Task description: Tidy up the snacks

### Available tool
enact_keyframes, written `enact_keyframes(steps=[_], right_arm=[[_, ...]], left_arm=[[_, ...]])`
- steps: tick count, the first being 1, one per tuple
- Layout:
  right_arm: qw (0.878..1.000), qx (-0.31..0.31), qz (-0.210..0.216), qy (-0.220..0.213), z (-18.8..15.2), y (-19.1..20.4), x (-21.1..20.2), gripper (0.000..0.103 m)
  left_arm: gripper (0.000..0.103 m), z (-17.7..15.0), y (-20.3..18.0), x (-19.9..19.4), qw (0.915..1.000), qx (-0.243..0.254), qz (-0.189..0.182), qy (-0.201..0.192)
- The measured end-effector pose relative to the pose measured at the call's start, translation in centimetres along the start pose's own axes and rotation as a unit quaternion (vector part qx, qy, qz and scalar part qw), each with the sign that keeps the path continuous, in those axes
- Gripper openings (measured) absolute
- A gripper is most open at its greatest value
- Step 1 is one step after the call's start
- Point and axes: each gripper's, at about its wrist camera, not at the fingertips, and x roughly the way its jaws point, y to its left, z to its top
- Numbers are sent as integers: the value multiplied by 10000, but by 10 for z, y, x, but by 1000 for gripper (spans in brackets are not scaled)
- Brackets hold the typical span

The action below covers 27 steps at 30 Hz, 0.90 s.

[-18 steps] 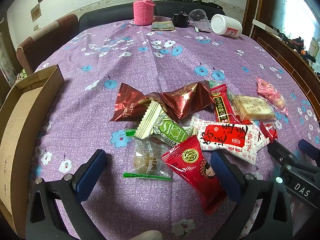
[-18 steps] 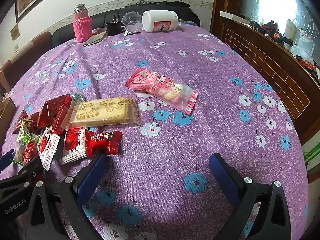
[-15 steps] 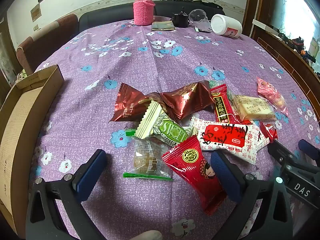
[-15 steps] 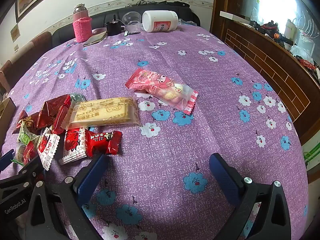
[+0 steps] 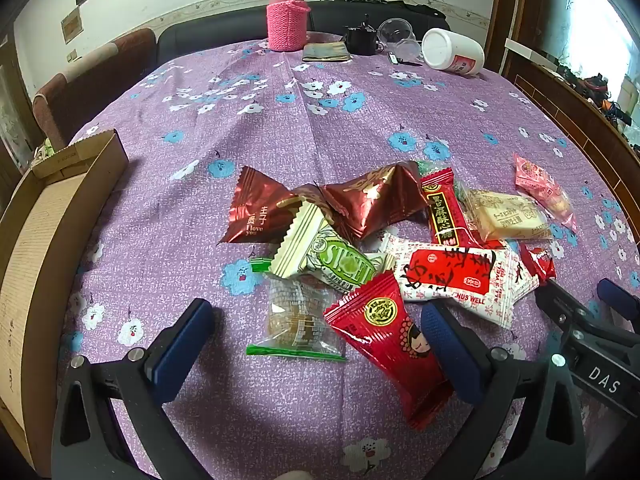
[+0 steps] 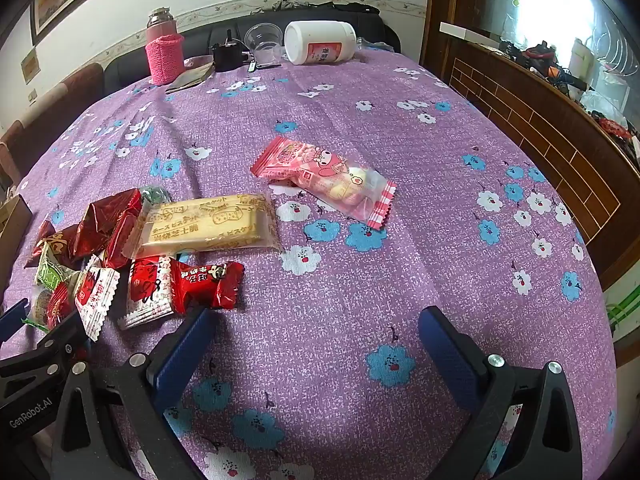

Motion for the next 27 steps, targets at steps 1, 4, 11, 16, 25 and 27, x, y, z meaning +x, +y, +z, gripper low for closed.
enact_keyframes(steps=[1,4,11,16,25,27], right_arm=[[10000,0,0,0,0,0,0,102],[10000,0,0,1,0,0,0,102],[10000,-1,0,2,0,0,0,102],[10000,0,0,2,0,0,0,102],[10000,0,0,2,0,0,0,102],[10000,0,-1,2,0,0,0,102]], left_arm=[[103,0,0,0,10000,0,0,1],[103,0,0,0,10000,0,0,1],[103,-6,2,-6,9999,135,-79,59],[103,-7,1,-6,9990,289,-182,289],[103,-9,2,-9,9985,391,-265,268],[103,-10,4,-11,9985,378,-280,267]])
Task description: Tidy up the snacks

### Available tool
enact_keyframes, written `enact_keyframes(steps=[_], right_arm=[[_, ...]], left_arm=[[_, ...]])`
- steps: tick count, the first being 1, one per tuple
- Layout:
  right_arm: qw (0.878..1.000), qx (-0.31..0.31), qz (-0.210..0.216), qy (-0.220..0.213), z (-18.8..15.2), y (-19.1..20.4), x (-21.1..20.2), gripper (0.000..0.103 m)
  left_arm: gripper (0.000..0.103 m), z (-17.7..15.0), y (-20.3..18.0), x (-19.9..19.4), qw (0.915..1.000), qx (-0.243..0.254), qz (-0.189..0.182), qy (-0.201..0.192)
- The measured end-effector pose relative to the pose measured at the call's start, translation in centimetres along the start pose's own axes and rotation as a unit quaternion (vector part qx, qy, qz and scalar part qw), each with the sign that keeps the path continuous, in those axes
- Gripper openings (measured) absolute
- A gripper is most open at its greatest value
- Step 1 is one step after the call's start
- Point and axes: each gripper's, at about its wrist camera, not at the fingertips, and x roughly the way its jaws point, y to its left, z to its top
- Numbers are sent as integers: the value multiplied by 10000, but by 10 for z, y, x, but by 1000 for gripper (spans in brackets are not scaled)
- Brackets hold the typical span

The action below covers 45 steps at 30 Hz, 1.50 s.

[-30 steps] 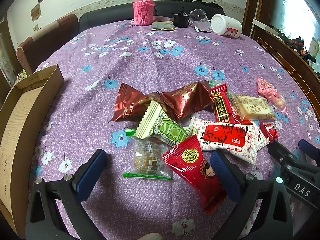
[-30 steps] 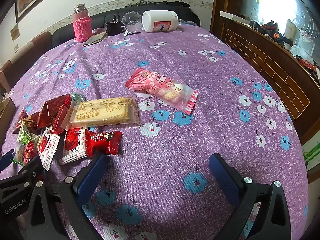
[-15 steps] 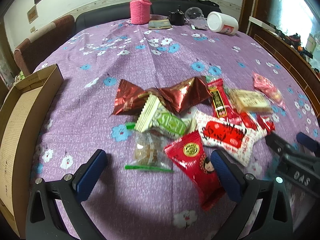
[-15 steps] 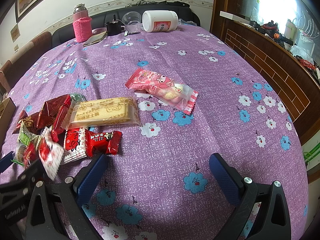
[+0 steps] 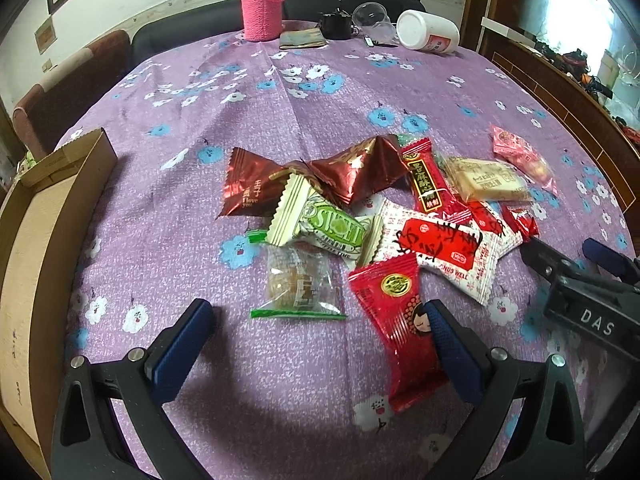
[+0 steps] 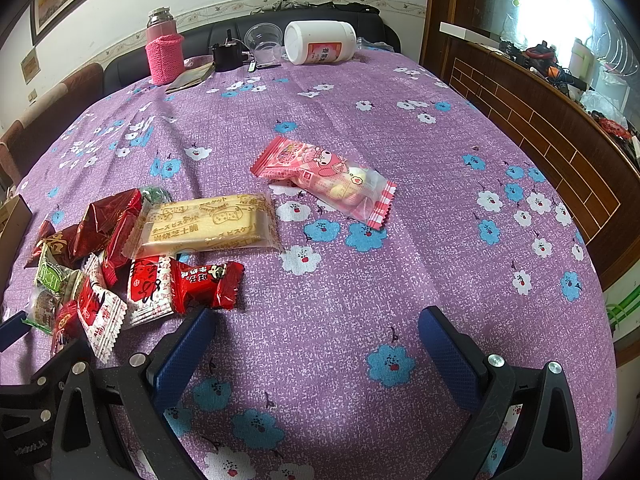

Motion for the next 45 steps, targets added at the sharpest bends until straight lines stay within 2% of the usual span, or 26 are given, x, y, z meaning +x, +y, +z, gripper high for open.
enact_keyframes(steps=[4,8,10,12,13,15,19,21,25,26,33,39,45], right_arm=[[10000,0,0,0,0,0,0,102],[10000,1,0,0,0,0,0,102],[10000,1,0,0,0,0,0,102],[10000,1,0,0,0,0,0,102],[10000,1,0,0,0,0,0,102],[10000,0,0,0,0,0,0,102],[10000,0,0,0,0,0,0,102],[10000,0,0,0,0,0,0,102],[10000,0,0,0,0,0,0,102],[10000,0,0,0,0,0,0,102],[10000,0,1,1,0,0,0,102],[10000,0,0,1,0,0,0,102],[10000,0,0,1,0,0,0,102]], left_arm=[[102,-8,10,-19,9991,-164,-238,-324],[103,-18,26,-64,9919,-320,-350,-1176],[103,-24,41,-86,9850,-587,-178,-1612],[103,-23,55,-94,9846,-800,-183,-1544],[103,-25,65,-96,9856,-939,-305,-1375],[103,-32,75,-101,9840,-1088,-481,-1327],[103,-48,84,-126,9765,-1250,-422,-1703],[103,-54,87,-141,9702,-1324,-333,-2003],[103,-65,83,-179,9509,-1234,178,-2834],[103,-68,84,-187,9480,-1220,213,-2933],[103,-76,89,-204,9494,-1180,34,-2909],[103,-83,92,-213,9458,-1145,218,-3030],[103,-88,100,-221,9371,-1121,533,-3263]])
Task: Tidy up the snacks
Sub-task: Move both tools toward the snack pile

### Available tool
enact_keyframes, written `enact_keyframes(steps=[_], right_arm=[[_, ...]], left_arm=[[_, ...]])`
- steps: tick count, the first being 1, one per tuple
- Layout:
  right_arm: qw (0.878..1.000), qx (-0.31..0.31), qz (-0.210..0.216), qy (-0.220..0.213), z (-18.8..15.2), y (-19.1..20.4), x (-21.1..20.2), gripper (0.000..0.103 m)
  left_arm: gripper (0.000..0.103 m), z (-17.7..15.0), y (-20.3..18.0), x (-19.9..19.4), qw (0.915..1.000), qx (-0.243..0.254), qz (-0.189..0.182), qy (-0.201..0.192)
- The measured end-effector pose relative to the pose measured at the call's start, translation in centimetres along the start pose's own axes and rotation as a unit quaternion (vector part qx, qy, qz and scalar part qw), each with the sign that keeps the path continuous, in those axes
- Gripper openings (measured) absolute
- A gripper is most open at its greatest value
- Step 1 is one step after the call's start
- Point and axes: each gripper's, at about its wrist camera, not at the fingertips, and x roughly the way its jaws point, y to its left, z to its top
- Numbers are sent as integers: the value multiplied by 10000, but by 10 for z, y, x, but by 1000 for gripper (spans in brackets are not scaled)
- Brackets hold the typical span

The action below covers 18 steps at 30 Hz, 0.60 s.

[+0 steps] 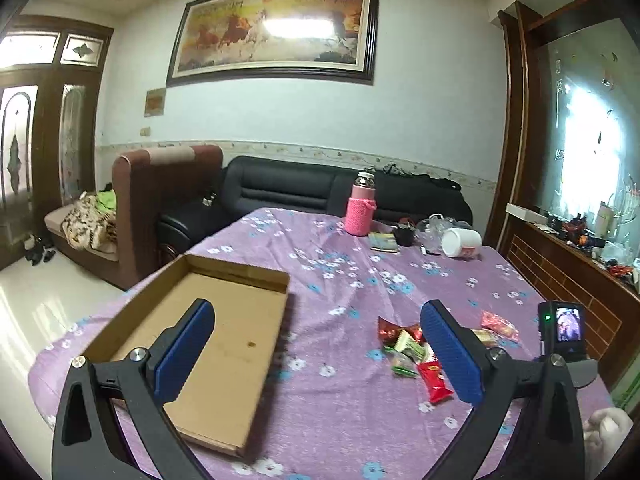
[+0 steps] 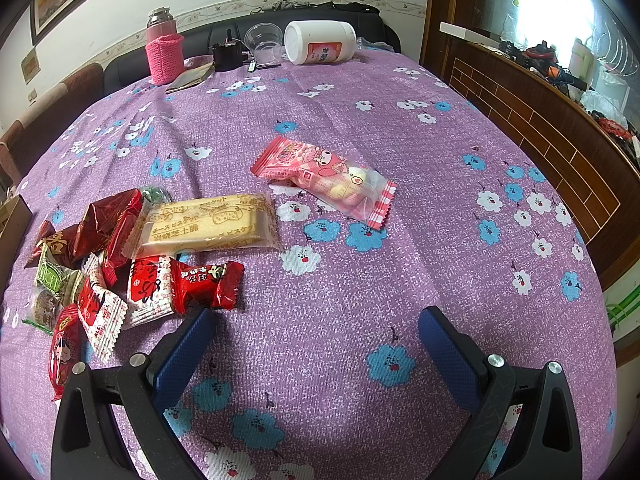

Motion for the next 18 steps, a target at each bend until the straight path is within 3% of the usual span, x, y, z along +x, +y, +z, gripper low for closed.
enact_keyframes(steps=[8,18], right_arm=[[10000,41,-44,3,0,0,1,102],[9999,68,70,76,2,-5,1,102]], left_arm=[[103,4,15,6,9999,46,46,137],[103,-2,38,20,9986,139,357,375]])
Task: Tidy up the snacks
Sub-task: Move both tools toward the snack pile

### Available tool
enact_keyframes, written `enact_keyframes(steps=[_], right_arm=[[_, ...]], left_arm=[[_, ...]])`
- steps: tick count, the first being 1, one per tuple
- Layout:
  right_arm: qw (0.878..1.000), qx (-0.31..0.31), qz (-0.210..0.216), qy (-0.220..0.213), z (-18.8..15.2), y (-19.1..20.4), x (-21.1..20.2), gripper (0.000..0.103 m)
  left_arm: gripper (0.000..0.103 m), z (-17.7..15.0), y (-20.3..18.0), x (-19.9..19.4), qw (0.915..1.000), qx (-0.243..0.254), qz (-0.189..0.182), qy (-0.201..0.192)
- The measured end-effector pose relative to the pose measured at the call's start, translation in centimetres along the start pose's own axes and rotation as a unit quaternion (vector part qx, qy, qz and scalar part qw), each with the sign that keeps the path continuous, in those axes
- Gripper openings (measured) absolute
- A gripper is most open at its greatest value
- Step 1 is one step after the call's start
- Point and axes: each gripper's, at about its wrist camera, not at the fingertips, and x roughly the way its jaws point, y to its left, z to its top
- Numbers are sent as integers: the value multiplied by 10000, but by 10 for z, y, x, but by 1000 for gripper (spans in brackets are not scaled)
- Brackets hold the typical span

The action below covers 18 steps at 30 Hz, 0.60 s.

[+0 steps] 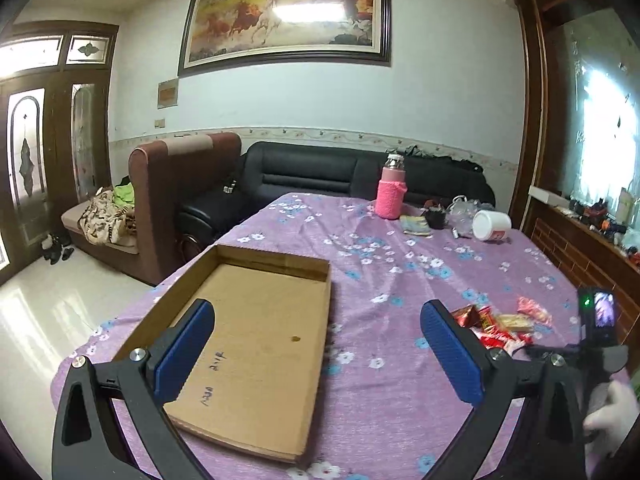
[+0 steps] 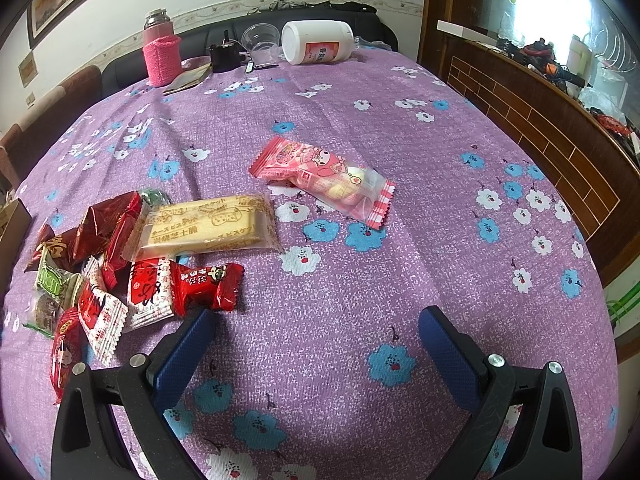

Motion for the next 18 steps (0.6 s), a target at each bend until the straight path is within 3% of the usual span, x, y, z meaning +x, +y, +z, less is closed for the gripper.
enact_keyframes(steps=[4,7,9,13,18], right_arm=[[9974,-223,42,684,15,7,9,102],[9953,-74,-61,964,24,7,14,102],[9961,94,-174,863,24,8,14,102],[9987,276,-327,267,13,10,10,102],[9991,148,-266,284,15,6,7,102]], left_arm=[[103,-6,0,8,9997,40,-103,227],[103,-10,-6,9,9991,131,-248,315],[103,-11,-11,8,9986,197,-352,335],[103,-10,-17,7,9978,227,-509,366],[103,-10,-15,6,9980,161,-508,335]])
